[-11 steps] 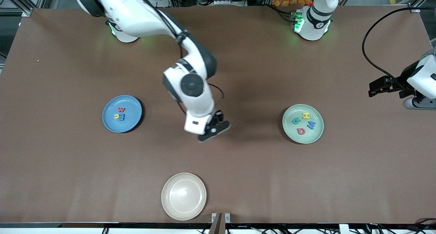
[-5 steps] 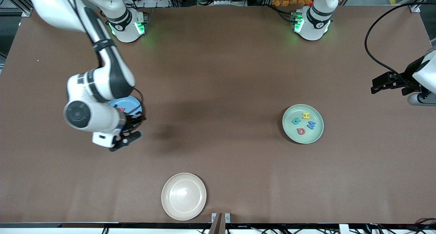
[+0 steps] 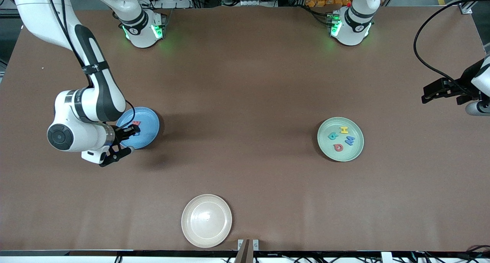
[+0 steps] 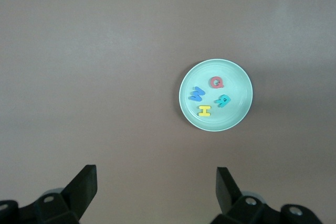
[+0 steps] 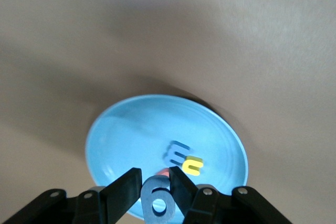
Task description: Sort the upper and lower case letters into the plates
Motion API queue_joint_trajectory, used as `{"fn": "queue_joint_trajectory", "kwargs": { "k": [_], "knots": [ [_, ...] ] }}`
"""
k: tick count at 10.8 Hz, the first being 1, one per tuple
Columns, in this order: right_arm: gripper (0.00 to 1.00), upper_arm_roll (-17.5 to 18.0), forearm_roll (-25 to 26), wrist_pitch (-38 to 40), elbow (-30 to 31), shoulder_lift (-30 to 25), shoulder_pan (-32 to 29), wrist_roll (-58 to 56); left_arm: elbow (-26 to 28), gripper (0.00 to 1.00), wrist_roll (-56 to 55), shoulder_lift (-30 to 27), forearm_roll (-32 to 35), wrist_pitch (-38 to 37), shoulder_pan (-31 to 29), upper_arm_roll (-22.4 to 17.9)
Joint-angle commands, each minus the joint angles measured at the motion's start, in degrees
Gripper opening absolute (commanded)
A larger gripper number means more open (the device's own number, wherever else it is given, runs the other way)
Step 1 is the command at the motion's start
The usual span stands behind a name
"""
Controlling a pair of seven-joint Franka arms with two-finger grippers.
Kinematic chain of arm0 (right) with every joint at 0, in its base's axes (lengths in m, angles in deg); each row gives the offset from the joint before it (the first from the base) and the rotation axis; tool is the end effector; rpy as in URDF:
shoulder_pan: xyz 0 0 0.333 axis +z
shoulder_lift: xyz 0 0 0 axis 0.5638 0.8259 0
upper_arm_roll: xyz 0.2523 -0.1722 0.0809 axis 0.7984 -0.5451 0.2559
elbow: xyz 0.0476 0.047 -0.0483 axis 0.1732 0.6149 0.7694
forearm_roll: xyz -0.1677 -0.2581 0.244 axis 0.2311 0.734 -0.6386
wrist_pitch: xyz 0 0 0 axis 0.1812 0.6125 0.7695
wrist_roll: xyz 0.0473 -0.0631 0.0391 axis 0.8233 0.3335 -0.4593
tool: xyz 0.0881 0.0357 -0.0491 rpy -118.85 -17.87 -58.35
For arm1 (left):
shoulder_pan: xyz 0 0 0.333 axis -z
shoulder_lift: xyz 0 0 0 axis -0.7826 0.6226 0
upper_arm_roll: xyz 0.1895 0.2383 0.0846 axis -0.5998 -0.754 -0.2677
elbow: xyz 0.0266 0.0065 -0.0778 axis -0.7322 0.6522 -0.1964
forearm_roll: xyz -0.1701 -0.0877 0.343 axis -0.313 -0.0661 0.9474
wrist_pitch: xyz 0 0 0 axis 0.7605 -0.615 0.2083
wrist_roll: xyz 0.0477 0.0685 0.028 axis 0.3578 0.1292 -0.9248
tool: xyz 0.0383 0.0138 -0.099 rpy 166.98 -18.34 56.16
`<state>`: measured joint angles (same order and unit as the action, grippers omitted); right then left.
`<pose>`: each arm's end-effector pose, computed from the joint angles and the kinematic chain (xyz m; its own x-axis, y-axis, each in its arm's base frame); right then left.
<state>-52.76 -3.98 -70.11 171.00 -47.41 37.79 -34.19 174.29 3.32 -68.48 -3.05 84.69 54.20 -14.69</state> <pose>0.6141 0.0409 0.2558 0.8585 0.4431 -0.2580 0.4119 -0.8957 -0.1677 0.5851 0.0002 0.6033 0.9988 -0.0369 -0.0328 -0.0369 -0.9993 0.0011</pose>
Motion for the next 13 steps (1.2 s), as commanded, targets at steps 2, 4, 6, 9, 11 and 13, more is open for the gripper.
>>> {"fn": "queue_joint_trajectory", "kwargs": {
  "k": [2,4,6,9,11,13],
  "knots": [
    [0.86,-0.3,-2.1,-1.3,3.4,-3.2,-0.8,-2.6,-0.2,1.0,1.8,-0.7,-1.0,-1.1,-0.5,-0.2],
    [0.98,-0.3,-2.1,2.5,3.0,-7.5,-0.6,-2.3,-0.2,1.0,1.7,-0.7,-1.0,-1.1,-0.8,-0.1],
    [1.0,-0.4,-2.0,6.3,2.7,-13.3,-0.6,-2.6,-0.2,1.0,1.7,-1.4,-0.9,-1.1,-0.8,-0.2],
    [1.0,-0.5,-2.0,9.3,2.0,-23.7,-2.0,-2.3,0.2,1.0,6.5,-5.2,-1.0,-1.2,-1.6,-0.4],
    [1.0,-1.4,-1.9,9.5,-0.3,-27.0,-3.8,-2.6,0.2,1.0,6.2,-6.2,-1.0,-1.2,-2.9,-0.1],
    [1.0,-4.2,-1.9,10.1,-3.2,-28.7,-3.7,-2.1,0.3,1.0,4.1,-6.3,-1.0,-1.3,-2.9,0.1]
  ]
}}
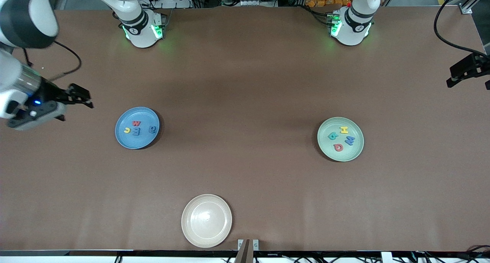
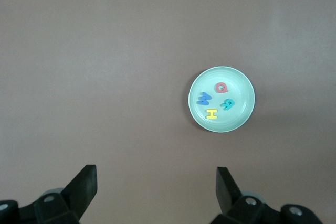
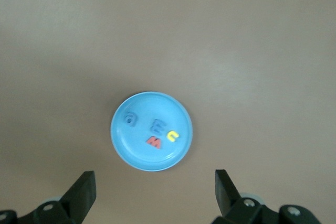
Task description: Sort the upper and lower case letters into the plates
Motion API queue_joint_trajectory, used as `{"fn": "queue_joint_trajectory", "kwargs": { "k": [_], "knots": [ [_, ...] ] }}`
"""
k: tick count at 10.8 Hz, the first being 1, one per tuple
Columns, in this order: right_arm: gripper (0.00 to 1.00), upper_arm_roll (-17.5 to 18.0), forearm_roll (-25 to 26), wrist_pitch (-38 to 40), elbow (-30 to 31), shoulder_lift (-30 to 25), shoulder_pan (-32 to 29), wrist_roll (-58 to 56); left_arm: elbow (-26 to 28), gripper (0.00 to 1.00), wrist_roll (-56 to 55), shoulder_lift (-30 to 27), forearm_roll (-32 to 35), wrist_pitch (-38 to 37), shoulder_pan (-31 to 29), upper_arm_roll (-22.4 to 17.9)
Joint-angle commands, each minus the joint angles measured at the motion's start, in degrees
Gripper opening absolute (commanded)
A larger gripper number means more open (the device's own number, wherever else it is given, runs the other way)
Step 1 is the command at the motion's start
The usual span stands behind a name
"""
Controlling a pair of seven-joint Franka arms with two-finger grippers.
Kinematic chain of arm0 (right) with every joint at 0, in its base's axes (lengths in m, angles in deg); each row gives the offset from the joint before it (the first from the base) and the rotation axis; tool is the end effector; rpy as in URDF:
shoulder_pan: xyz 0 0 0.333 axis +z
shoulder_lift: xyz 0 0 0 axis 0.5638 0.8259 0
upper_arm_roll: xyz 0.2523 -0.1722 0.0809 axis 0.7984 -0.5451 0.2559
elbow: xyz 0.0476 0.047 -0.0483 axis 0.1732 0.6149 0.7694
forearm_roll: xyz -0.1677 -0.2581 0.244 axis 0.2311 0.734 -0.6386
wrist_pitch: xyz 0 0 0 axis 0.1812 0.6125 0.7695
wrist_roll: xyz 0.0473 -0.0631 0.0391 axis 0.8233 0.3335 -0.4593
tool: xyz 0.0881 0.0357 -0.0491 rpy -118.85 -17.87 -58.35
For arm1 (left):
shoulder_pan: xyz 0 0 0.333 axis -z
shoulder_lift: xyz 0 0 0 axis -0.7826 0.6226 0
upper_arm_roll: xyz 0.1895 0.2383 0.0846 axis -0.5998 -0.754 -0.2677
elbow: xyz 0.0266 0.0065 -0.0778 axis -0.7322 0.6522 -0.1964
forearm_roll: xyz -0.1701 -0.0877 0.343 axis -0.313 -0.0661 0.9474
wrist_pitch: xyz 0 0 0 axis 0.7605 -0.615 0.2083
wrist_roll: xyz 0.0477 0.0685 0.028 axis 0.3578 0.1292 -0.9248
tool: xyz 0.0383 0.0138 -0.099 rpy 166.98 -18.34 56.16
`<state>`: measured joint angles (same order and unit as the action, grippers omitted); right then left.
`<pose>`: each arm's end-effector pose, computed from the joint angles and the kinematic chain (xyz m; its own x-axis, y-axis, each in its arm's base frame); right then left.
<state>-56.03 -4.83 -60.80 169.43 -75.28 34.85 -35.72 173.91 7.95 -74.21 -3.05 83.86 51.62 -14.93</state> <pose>0.5668 -0.0211 0.5499 0.9240 0.3757 0.0705 0.3794 -0.9239 -0.0486 0.5529 0.0289 0.6620 0.9959 -0.0685 0.0593 -0.0685 -0.9976 -0.0024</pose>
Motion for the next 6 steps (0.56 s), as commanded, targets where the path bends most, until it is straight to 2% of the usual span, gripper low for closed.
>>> {"fn": "queue_joint_trajectory", "kwargs": {
  "k": [1,2,4,6],
  "knots": [
    [1.0,-1.4,-0.3,1.2,-3.0,-1.3,-0.8,-0.9,0.7,1.0,-0.9,-0.7,-1.0,-0.6,-0.3,0.4],
    [1.0,-1.5,-0.4,4.3,-4.1,-1.4,-0.8,-0.8,0.7,1.0,-0.3,-0.9,-1.0,-1.1,-0.4,0.3],
    [1.0,-1.5,-1.3,4.0,-4.8,-1.3,-1.1,-0.6,0.7,1.0,-0.9,-0.9,-1.0,-1.3,-0.3,0.4],
    [1.0,-0.3,1.0,3.9,-6.2,-1.1,0.3,1.1,0.7,1.0,-0.6,-0.9,-1.0,-1.5,-0.3,0.4]
  ]
}}
